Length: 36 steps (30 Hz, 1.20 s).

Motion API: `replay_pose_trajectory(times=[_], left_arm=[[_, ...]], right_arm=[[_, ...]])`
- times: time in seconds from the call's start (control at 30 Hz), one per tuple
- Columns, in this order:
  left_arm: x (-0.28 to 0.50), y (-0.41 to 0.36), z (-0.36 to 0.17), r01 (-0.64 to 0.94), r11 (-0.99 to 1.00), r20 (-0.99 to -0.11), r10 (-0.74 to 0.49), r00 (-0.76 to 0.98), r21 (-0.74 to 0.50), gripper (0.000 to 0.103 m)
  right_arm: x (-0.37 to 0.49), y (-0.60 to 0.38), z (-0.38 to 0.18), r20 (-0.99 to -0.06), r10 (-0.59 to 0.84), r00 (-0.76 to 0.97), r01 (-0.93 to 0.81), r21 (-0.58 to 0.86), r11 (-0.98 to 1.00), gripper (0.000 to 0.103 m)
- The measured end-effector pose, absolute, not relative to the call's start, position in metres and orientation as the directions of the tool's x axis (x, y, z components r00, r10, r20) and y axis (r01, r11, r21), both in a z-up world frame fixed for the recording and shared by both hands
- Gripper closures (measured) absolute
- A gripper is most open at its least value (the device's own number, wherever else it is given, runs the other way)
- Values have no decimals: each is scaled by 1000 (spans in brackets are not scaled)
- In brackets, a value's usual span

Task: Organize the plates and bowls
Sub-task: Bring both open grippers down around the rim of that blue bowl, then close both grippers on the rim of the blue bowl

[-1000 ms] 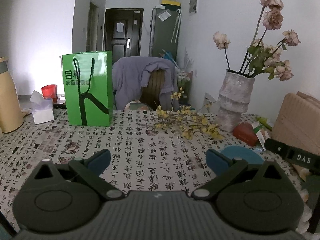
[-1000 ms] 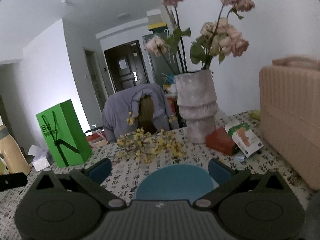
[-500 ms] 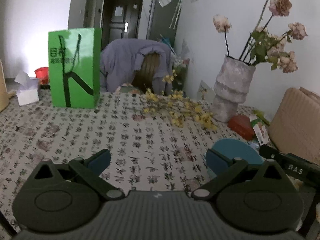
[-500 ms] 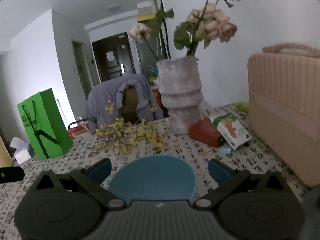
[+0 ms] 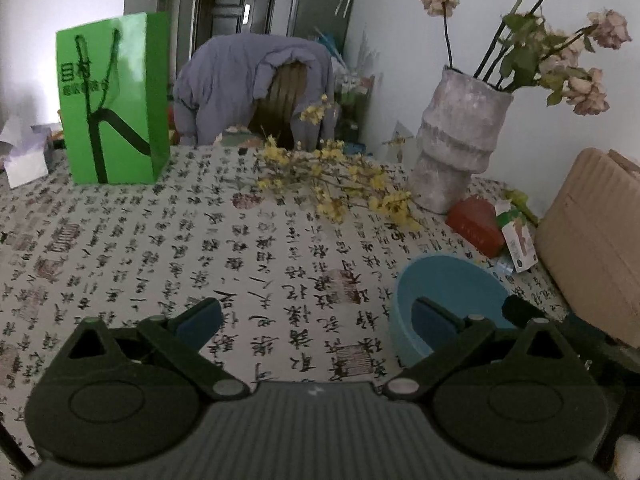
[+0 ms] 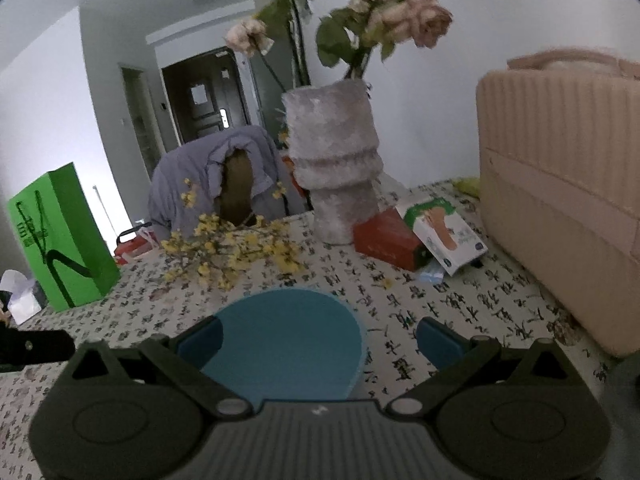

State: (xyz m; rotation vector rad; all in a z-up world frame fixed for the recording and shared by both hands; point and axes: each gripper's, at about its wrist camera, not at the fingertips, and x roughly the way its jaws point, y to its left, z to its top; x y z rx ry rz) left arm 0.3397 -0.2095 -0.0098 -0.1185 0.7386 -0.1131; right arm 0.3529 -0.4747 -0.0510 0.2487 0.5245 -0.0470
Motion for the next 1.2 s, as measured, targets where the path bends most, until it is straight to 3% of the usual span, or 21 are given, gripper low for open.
replay_pose_trajectory(times=[0.43, 0.57, 0.7, 0.77, 0.9, 0.97, 1.07, 1.13, 1.2], left_arm=[[379, -258, -33, 10, 1000, -707, -23, 707, -23, 0], [384, -267, -40, 12, 1000, -713, -6, 701, 3, 0], [389, -277, -50, 26, 999, -723, 2, 691, 27, 2], [390, -281, -54, 27, 999, -725, 5, 689, 33, 3], [393, -287, -62, 43, 998, -731, 0, 682, 40, 15], [394, -291, -66, 56, 997, -732, 2, 681, 55, 23], [396, -294, -71, 67, 996, -739, -7, 674, 52, 28], [397, -296, -74, 73, 996, -741, -12, 672, 50, 37], [398, -297, -76, 90, 995, -749, -29, 662, 41, 55]], right_arm=[[379, -485, -80, -600, 13, 800, 160, 236, 959, 1], [382, -483, -85, -620, 9, 784, 162, 218, 962, 11], [384, -480, -88, -629, 3, 777, 161, 203, 966, 12], [385, -481, -90, -636, 4, 771, 163, 205, 965, 21], [389, -482, -96, -654, 21, 756, 165, 222, 961, 32], [390, -483, -97, -660, 31, 750, 165, 232, 959, 43], [390, -483, -99, -665, 39, 746, 166, 242, 956, 48], [391, -482, -100, -668, 44, 742, 165, 246, 955, 53], [392, -483, -101, -673, 48, 738, 166, 251, 954, 60]])
